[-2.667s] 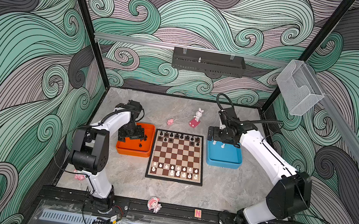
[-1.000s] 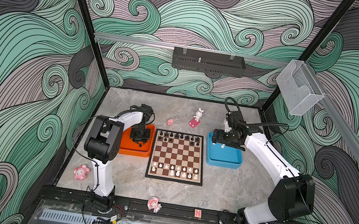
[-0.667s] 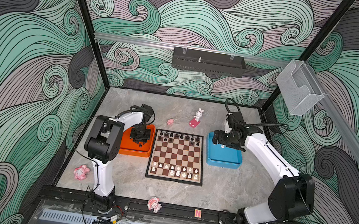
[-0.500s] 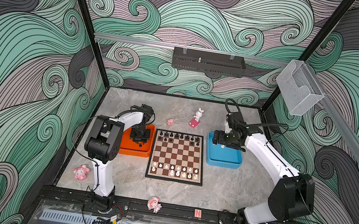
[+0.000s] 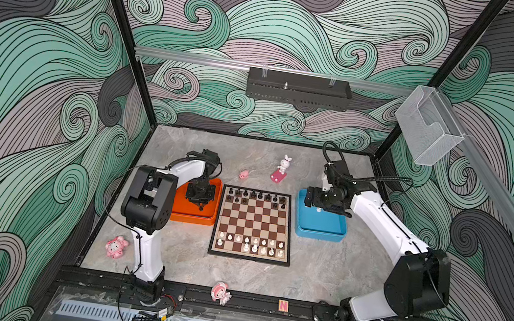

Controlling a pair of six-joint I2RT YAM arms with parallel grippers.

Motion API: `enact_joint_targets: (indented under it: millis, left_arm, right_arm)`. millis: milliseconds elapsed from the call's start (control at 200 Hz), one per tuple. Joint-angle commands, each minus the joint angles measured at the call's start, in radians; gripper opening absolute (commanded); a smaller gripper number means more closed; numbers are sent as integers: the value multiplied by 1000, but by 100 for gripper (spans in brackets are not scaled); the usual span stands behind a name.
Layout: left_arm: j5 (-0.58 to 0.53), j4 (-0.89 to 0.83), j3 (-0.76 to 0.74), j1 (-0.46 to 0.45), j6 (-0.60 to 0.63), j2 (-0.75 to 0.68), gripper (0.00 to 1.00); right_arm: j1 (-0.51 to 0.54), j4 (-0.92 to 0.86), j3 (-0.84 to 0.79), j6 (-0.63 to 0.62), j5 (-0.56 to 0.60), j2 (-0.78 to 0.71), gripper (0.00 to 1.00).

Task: Set up the chess pieces on the board
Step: 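Close the left gripper on a black pawn in the orange tray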

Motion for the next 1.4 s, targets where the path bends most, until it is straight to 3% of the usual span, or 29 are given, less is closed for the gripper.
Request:
enact_joint_targets:
  millis: [0, 640, 1121, 1396]
  left_arm:
    - [-20, -17, -3, -9, 2, 12, 19]
    - [-25, -32, -12, -11, 5, 7, 26]
    - [-25, -44, -2, -14, 8, 6, 13]
    - [-42, -89, 35, -14, 22, -18, 12]
  right_arm:
    - [-7, -3, -12, -3, -5, -12, 92]
    - [-9, -3, 8, -6, -19, 6, 92]
    - [-10, -3, 5, -6, -13, 2, 92]
    - [-16, -3, 2, -7, -11, -5, 92]
